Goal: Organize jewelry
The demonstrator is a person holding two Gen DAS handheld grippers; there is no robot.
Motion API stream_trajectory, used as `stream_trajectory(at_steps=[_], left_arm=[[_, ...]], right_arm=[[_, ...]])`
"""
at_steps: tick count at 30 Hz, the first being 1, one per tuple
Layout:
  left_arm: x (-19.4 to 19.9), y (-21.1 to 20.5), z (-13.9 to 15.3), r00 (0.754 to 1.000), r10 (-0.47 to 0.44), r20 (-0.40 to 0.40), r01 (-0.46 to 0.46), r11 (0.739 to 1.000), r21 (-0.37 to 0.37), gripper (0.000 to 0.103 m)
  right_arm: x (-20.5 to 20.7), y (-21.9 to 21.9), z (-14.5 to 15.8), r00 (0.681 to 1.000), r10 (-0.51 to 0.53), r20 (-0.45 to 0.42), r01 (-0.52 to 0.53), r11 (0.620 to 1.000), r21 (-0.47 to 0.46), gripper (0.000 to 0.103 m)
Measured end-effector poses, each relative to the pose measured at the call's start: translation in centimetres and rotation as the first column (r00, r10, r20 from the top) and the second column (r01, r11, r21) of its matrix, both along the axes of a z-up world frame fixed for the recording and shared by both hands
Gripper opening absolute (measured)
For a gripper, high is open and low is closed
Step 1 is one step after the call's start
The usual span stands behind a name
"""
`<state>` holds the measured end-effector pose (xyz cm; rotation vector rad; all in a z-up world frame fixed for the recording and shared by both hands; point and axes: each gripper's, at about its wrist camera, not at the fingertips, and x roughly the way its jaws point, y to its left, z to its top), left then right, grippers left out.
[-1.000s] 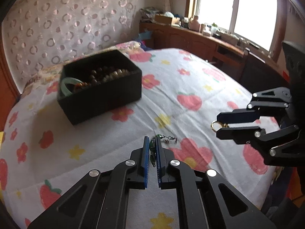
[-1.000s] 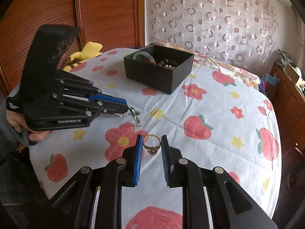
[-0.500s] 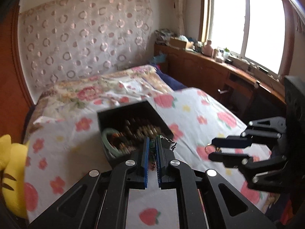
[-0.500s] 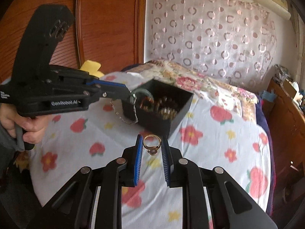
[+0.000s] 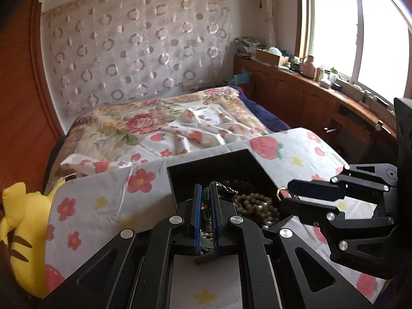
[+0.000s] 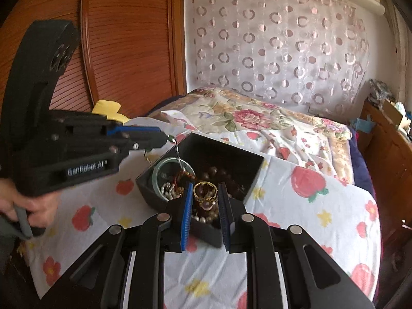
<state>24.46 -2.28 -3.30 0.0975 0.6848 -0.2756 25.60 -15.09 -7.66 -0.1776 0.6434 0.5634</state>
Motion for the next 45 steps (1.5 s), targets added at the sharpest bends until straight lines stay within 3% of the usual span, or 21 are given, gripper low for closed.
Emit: stream_trajectory(at_steps=[2, 6, 9, 11, 14, 16, 19, 24, 30, 38, 45], left_arm=[[-0.2, 0.2, -0.3, 1.0, 0.013, 0.001, -0.013, 1.0, 0.003, 0.01], [-0.7, 0.9, -0.6, 0.999, 0.033, 0.009, -0.033, 0.999, -0.004, 0.043], [-1.3, 1.6, -0.5, 0.998, 0.058, 0.016, -0.058, 0.998, -0.016, 0.051], [-2.1, 1.9, -0.3, 0.997, 0.068, 0.035, -0.067, 0.997, -0.025, 0.061], [-3.6, 1.9, -0.2, 0.994, 0.086, 0.065, -0.085, 0.996, -0.014, 0.08], [-4.7, 1.9, -0.1, 0.992, 0.091, 0.091, -0.091, 0.996, -0.012, 0.084], [-6.9, 1.7, 0.1, 0.987, 0.092, 0.128, -0.092, 0.996, -0.005, 0.095], [-10.1, 1.5, 0.6, 0.981, 0.1, 0.168, -0.098, 0.995, -0.018, 0.095], [-13.7, 1.7, 0.8, 0.972, 0.139, 0.187, -0.131, 0.99, -0.053, 0.095], [-17.5, 1.9, 0.6, 0.962, 0.185, 0.202, -0.176, 0.983, -0.058, 0.095], [-18.3, 1.9, 0.4, 0.959, 0.208, 0.191, -0.202, 0.978, -0.05, 0.095]], right_arm=[[0.5, 0.3, -0.2, 1.0, -0.007, -0.005, 0.007, 1.0, 0.003, 0.022], [1.8, 0.0, -0.1, 0.999, -0.034, -0.024, 0.035, 0.999, 0.025, 0.023], [2.0, -0.6, 0.3, 0.999, -0.043, -0.024, 0.044, 0.998, 0.041, 0.023], [1.8, -0.9, 0.3, 0.999, -0.049, -0.022, 0.05, 0.998, 0.045, 0.024], [0.6, -1.3, 0.7, 0.998, -0.066, -0.004, 0.067, 0.996, 0.051, 0.033], [-0.3, -1.6, 1.0, 0.997, -0.081, 0.011, 0.08, 0.995, 0.052, 0.036], [-2.5, -2.3, 1.7, 0.993, -0.107, 0.044, 0.102, 0.991, 0.091, 0.053], [-6.6, -3.5, 2.9, 0.981, -0.158, 0.115, 0.143, 0.981, 0.135, 0.083], [-11.1, -4.4, 4.1, 0.958, -0.217, 0.189, 0.189, 0.97, 0.156, 0.1], [-15.7, -5.5, 3.4, 0.932, -0.293, 0.212, 0.26, 0.95, 0.171, 0.101], [-17.1, -5.8, 2.5, 0.915, -0.34, 0.218, 0.308, 0.936, 0.17, 0.101]])
